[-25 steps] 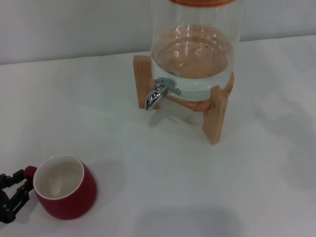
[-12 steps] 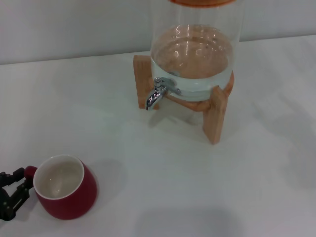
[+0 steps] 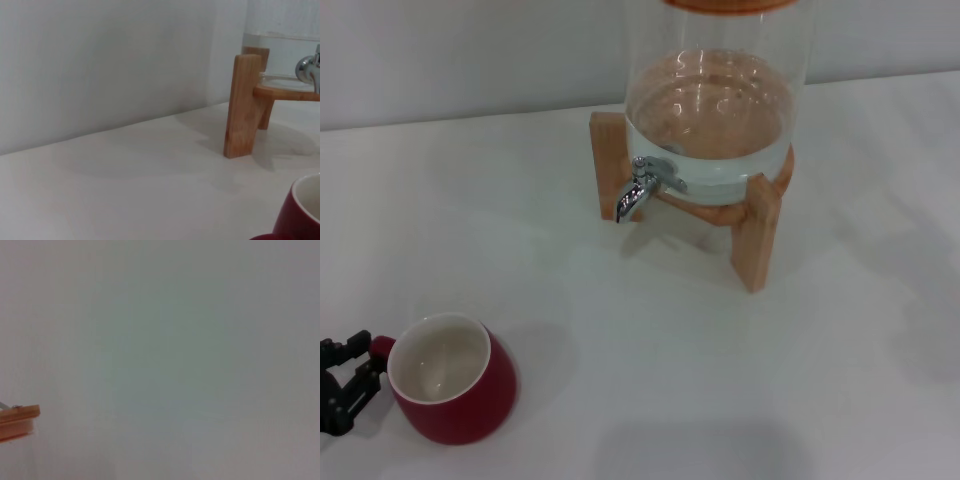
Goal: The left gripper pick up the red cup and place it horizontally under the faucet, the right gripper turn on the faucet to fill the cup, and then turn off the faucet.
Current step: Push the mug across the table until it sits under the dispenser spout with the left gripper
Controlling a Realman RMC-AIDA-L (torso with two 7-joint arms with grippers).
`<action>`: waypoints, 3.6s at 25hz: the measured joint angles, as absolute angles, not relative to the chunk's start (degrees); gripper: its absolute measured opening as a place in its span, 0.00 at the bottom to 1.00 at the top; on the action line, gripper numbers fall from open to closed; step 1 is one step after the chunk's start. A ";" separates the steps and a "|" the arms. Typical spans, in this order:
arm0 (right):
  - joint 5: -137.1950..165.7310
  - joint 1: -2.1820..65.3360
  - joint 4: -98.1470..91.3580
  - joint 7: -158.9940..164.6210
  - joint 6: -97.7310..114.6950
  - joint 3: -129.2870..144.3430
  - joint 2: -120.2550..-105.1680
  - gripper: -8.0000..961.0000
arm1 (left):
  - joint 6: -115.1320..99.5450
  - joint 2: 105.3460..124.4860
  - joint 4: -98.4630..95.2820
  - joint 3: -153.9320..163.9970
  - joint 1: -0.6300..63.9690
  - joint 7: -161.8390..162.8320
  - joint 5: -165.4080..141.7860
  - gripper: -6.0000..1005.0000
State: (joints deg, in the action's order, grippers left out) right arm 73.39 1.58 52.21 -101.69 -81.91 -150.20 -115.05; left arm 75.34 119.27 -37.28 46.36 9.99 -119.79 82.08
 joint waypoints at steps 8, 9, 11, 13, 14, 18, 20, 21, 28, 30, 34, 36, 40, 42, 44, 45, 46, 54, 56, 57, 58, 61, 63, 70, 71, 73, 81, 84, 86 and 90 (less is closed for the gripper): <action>73.39 1.58 52.21 -101.69 -81.91 -150.20 -115.04 0.75 | 74.62 119.31 -36.89 46.44 10.52 -119.79 82.08 0.29; 73.39 1.58 52.21 -101.69 -81.91 -150.20 -115.05 0.75 | 74.51 119.33 -36.89 46.50 10.55 -119.79 82.06 0.29; 73.39 1.58 52.21 -101.69 -81.91 -150.20 -115.05 0.75 | 74.45 119.34 -36.95 46.90 10.57 -119.79 81.99 0.29; 73.39 1.58 52.21 -101.69 -81.91 -150.20 -115.04 0.75 | 74.40 119.35 -37.13 47.46 10.57 -119.79 81.82 0.29; 73.39 1.58 52.20 -101.69 -81.91 -150.20 -115.05 0.75 | 74.39 119.35 -37.21 47.73 10.57 -119.82 81.70 0.29; 73.39 1.75 52.20 -101.69 -81.93 -150.20 -115.05 0.75 | 74.41 119.36 -37.39 48.93 10.49 -120.14 81.39 0.28; 73.38 1.84 52.21 -101.68 -81.95 -150.20 -115.05 0.75 | 74.37 119.36 -37.41 49.24 10.47 -120.28 81.33 0.23; 73.38 1.88 52.20 -101.67 -81.96 -150.20 -115.04 0.75 | 74.37 119.36 -37.44 49.30 10.47 -120.31 81.33 0.21; 73.32 1.94 52.20 -101.60 -82.00 -150.20 -114.98 0.75 | 74.35 119.36 -37.57 49.47 10.46 -120.37 81.29 0.13; 73.30 1.93 52.20 -101.60 -82.00 -150.20 -114.97 0.75 | 74.44 119.36 -37.98 49.51 10.36 -120.37 81.29 0.13; 73.30 1.89 52.19 -101.60 -82.00 -150.20 -114.96 0.75 | 75.02 119.46 -39.83 49.50 9.94 -120.13 81.74 0.13; 73.30 1.79 52.14 -101.58 -82.00 -150.20 -114.97 0.75 | 75.25 119.49 -40.21 49.49 9.97 -119.95 81.78 0.13; 73.30 1.67 52.12 -101.51 -82.01 -150.20 -115.02 0.75 | 75.59 119.56 -40.33 49.48 10.49 -119.86 82.20 0.13; 73.30 1.67 52.12 -101.50 -82.06 -150.20 -115.03 0.75 | 75.58 119.60 -40.34 49.48 10.71 -119.85 82.71 0.13; 73.30 1.66 52.12 -101.51 -82.12 -150.20 -115.04 0.75 | 75.39 119.62 -40.08 49.48 11.23 -119.89 83.29 0.13; 73.30 1.66 52.12 -101.51 -82.14 -150.20 -115.04 0.75 | 75.26 119.63 -39.90 49.51 11.53 -119.96 83.41 0.13; 73.30 1.66 52.12 -101.51 -82.14 -150.20 -115.04 0.75 | 75.13 119.65 -39.70 49.52 11.82 -120.03 83.53 0.13; 73.29 1.90 51.69 -101.56 -82.47 -150.02 -115.05 0.75 | 72.53 119.71 -36.94 49.64 15.47 -120.46 84.35 0.13; 73.30 2.01 51.40 -101.61 -82.65 -150.02 -115.05 0.75 | 71.66 119.69 -36.04 49.66 16.68 -120.51 84.46 0.13; 73.30 2.02 51.40 -101.61 -82.66 -150.02 -115.05 0.75 | 71.19 119.67 -35.68 49.69 17.29 -120.55 84.61 0.13; 73.30 2.02 51.39 -101.62 -82.69 -150.01 -115.05 0.75 | 70.81 119.67 -35.36 49.75 17.69 -120.60 84.78 0.13; 73.30 2.02 51.33 -101.63 -82.76 -149.95 -115.05 0.75 | 69.70 119.66 -34.21 50.12 19.17 -121.43 86.05 0.13; 73.30 2.02 51.28 -101.65 -82.77 -149.92 -115.05 0.75 | 69.25 119.64 -33.29 50.21 20.16 -122.14 87.03 0.13; 73.30 2.32 50.73 -101.68 -82.86 -149.78 -115.04 0.75 | 67.86 119.61 -30.56 50.25 23.14 -122.44 88.72 0.13; 73.30 2.37 50.65 -101.69 -82.88 -149.77 -115.04 0.75 | 67.62 119.61 -29.99 50.31 23.59 -122.46 88.91 0.13; 73.30 2.42 50.63 -101.69 -82.92 -149.76 -115.04 0.75 | 67.00 119.61 -29.00 50.33 24.54 -122.50 88.94 0.13; 73.30 2.46 50.62 -101.69 -83.85 -149.76 -115.04 0.75 | 63.99 119.62 -24.29 50.81 28.94 -123.50 88.94 0.13; 73.30 2.46 50.62 -101.69 -84.14 -149.76 -115.05 0.75 | 62.86 119.62 -23.42 52.32 29.98 -123.56 88.94 0.13; 73.30 2.46 50.62 -101.69 -84.26 -149.76 -115.04 0.75 | 61.59 119.63 -22.84 53.50 30.84 -123.51 88.95 0.13; 73.30 2.46 50.62 -101.69 -84.62 -149.76 -115.04 0.75 | 59.77 119.69 -20.62 53.95 32.72 -123.39 89.15 0.13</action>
State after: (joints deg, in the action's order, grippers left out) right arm 73.30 2.46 50.62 -101.69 -84.62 -149.76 -115.04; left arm 59.77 119.69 -20.62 53.95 32.72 -123.40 89.15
